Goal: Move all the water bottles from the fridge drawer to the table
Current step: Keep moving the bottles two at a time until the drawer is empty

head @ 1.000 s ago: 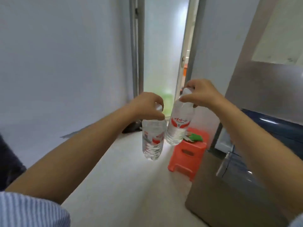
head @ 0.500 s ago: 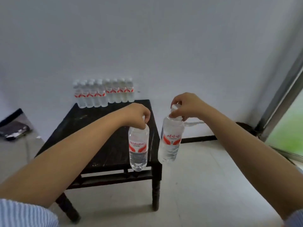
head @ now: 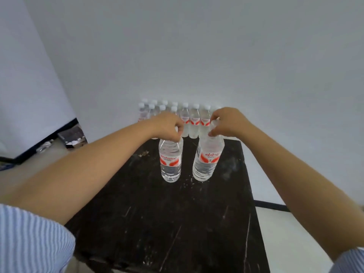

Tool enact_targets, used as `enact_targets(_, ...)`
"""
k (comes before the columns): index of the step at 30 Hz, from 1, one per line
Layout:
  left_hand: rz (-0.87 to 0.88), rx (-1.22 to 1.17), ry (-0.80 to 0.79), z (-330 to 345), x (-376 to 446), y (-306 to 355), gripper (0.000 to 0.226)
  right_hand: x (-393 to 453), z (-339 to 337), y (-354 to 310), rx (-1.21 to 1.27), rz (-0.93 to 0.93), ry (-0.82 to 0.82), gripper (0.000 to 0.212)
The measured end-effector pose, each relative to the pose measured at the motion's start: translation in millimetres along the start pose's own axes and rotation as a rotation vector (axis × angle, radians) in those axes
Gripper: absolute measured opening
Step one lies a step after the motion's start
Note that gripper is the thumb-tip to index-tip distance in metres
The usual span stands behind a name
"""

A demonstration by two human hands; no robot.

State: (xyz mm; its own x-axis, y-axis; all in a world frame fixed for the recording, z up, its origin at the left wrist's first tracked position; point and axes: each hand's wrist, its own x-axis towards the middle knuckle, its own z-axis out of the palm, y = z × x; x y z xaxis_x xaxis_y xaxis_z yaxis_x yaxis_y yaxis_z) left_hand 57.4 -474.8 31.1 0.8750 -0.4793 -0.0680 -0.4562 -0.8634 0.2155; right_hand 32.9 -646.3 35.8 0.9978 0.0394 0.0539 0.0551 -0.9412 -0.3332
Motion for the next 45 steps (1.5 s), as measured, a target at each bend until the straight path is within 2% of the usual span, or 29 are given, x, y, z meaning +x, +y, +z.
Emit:
enact_targets(5,0.057,-0.075,-0.046,3.2,92.7,-63.1,0.010,100.8,34.2,-1.1,-0.002,0.106,-0.024,0.044)
enact_targets(8,0.125,-0.083,-0.096,-1.0,148.7,-94.9,0.018,157.2,49.5,0.5,0.017,0.199,-0.043,0.042)
enact_targets(15,0.228,-0.055,-0.203,6.5,270.3,-139.3,0.024,271.5,91.0,22.5,0.040,0.352,-0.079,0.034)
enact_targets(25,0.165,-0.164,-0.174,62.9,403.4,-172.4,0.035,388.2,151.2,70.7,0.068,0.392,-0.075,0.028)
enact_targets(30,0.078,-0.191,-0.106,84.8,438.4,-187.9,0.030,425.4,168.0,81.9,0.049,0.367,-0.099,0.035)
enact_targets(38,0.053,-0.112,-0.115,104.4,458.4,-192.5,0.031,437.7,181.7,94.8,0.026,0.318,-0.070,0.035)
enact_targets(41,0.050,-0.060,-0.103,102.1,446.8,-187.9,0.031,430.8,181.7,94.3,0.017,0.315,-0.074,0.044)
enact_targets(45,0.038,0.073,-0.059,82.6,420.1,-176.9,0.043,404.4,167.8,91.0,0.079,0.304,-0.102,0.057)
